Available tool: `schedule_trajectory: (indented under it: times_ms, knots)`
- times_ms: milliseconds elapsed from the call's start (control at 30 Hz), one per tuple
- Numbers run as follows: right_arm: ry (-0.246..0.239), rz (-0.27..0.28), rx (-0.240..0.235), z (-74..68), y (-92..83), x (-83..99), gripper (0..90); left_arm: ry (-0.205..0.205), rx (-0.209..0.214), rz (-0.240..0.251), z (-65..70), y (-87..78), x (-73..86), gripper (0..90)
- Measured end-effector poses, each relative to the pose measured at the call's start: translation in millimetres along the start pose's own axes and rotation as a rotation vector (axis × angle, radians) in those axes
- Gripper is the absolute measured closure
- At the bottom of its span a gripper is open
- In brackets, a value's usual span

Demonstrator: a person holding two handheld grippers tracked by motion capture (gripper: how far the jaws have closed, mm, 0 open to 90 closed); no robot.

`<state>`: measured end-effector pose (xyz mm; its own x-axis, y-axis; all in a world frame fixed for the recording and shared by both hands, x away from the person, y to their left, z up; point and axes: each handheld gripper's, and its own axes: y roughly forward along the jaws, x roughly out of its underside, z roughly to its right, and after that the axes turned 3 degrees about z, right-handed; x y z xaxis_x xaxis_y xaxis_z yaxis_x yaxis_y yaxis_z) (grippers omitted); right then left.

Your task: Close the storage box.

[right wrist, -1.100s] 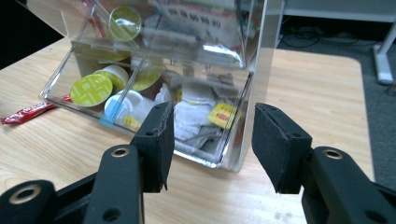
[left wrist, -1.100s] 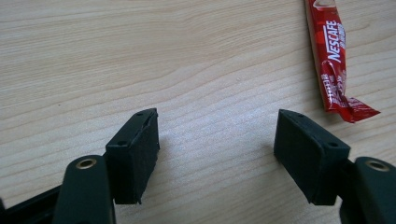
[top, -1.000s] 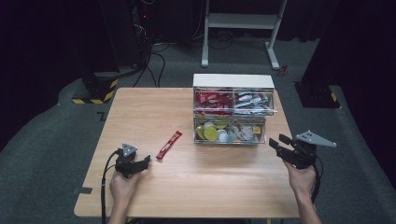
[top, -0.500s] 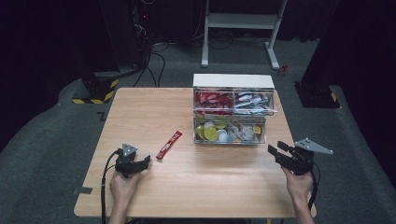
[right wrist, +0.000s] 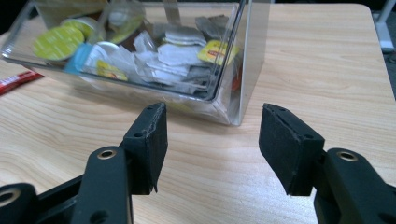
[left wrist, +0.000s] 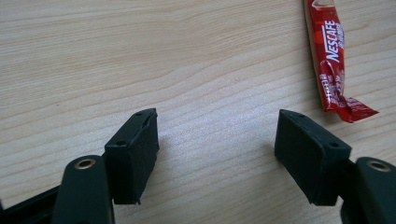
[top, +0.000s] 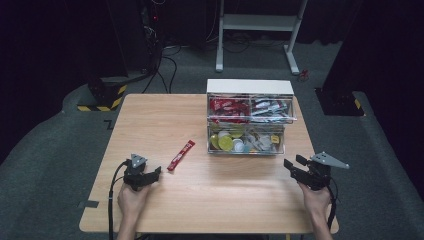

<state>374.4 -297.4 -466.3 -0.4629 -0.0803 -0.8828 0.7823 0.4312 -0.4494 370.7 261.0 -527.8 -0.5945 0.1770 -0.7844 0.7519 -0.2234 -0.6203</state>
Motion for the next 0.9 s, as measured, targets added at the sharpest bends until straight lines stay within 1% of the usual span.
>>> schedule_trajectory:
  times_ms: [33, 100, 167, 233, 367, 600, 667, 733, 767, 833, 900]
  knots:
    - [-0.002, -0.013, 0.006, -1.2, 3.7, 2.1, 41.2, -0.001, 0.0, -0.001, 0.1, -0.1, 0.0, 30.7]
    - [-0.005, -0.02, 0.008, -1.9, 5.6, 3.1, 41.2, 0.0, 0.0, -0.001, 0.1, -0.1, 0.0, 30.7]
    - [-0.002, -0.027, 0.002, -3.0, 9.5, 5.1, 40.9, 0.0, 0.001, -0.001, 0.1, -0.1, 0.0, 30.6]
    - [-0.001, -0.044, -0.005, -3.8, 13.8, 7.1, 40.7, 0.0, 0.001, -0.001, 0.1, -0.1, 0.0, 30.5]
    - [-0.01, -0.069, -0.017, -4.8, 21.3, 10.0, 40.4, 0.0, 0.001, -0.001, 0.1, 0.0, 0.0, 30.4]
    - [-0.051, -0.123, -0.026, -10.2, 37.2, 12.9, 38.1, 0.001, 0.002, -0.002, 0.1, -0.1, 0.0, 30.3]
    - [-0.055, -0.141, -0.02, -10.1, 41.9, 14.3, 37.2, 0.001, 0.003, -0.002, 0.1, -0.1, 0.0, 30.3]
    - [-0.041, -0.171, -0.004, -9.7, 45.3, 15.5, 36.7, 0.001, 0.004, -0.002, 0.1, -0.1, 0.0, 30.2]
    - [-0.042, -0.183, 0.006, -8.1, 47.8, 16.6, 36.8, 0.001, 0.003, -0.002, 0.2, -0.1, 0.1, 30.2]
    - [-0.032, -0.2, 0.016, -6.7, 50.8, 17.7, 37.2, -0.003, 0.004, 0.0, 0.4, 0.0, 0.1, 30.2]
    - [-0.034, -0.206, 0.021, -5.9, 52.8, 18.3, 37.3, -0.003, 0.003, 0.001, 0.5, 0.1, 0.1, 30.2]
